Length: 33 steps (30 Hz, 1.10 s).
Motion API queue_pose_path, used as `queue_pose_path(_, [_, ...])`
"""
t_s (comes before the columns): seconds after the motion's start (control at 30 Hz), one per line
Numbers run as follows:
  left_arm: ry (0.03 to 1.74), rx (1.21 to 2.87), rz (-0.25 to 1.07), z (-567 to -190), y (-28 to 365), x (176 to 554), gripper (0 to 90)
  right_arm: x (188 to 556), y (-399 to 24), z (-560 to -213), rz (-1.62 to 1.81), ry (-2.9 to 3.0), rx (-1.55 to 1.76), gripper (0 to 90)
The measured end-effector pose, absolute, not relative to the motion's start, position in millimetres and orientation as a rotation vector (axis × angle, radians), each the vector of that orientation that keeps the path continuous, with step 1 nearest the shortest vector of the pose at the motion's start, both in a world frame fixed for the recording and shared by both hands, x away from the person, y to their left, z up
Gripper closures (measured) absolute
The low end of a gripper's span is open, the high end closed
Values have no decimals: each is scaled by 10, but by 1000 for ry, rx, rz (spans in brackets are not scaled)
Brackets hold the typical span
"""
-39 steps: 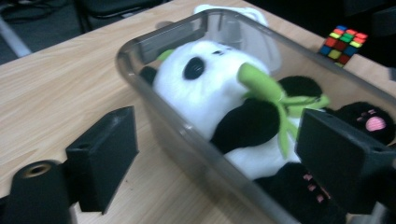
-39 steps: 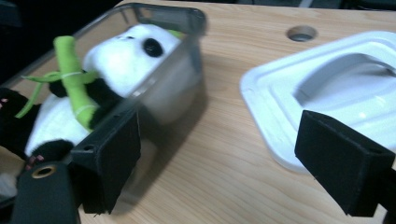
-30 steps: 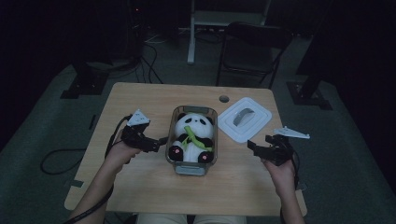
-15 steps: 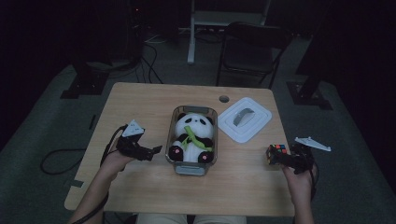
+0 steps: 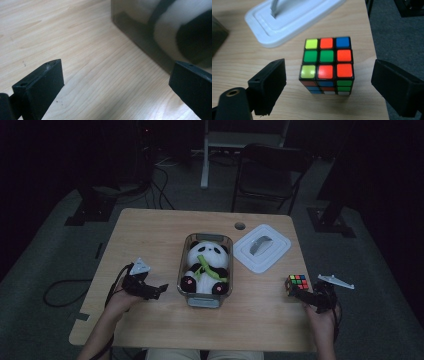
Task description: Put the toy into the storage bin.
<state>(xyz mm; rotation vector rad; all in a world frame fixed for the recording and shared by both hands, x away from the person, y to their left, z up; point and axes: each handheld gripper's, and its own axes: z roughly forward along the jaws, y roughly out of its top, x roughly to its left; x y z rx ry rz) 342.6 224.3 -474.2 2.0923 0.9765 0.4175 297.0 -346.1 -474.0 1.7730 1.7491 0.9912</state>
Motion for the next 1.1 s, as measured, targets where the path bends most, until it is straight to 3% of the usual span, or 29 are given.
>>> queue_pose_path(0.3, [1008, 2118, 440, -4857, 2286, 3416, 5, 3095, -3376, -4939, 939, 1804, 1784, 151])
queue_pose_path(0.43, [1034, 2111, 441, -4903, 2313, 3419, 5, 3127, -3372, -4973, 930, 1822, 1781, 283])
queue_pose_path(0.57, [1044, 2113, 437, -4947, 2327, 3420, 5, 3116, -3358, -4972, 903, 1837, 1738, 334])
queue_pose_path(1.1, [1049, 2111, 413, -5000, 2325, 3427, 5, 3068, -3259, -4711, 949, 1918, 1655, 339])
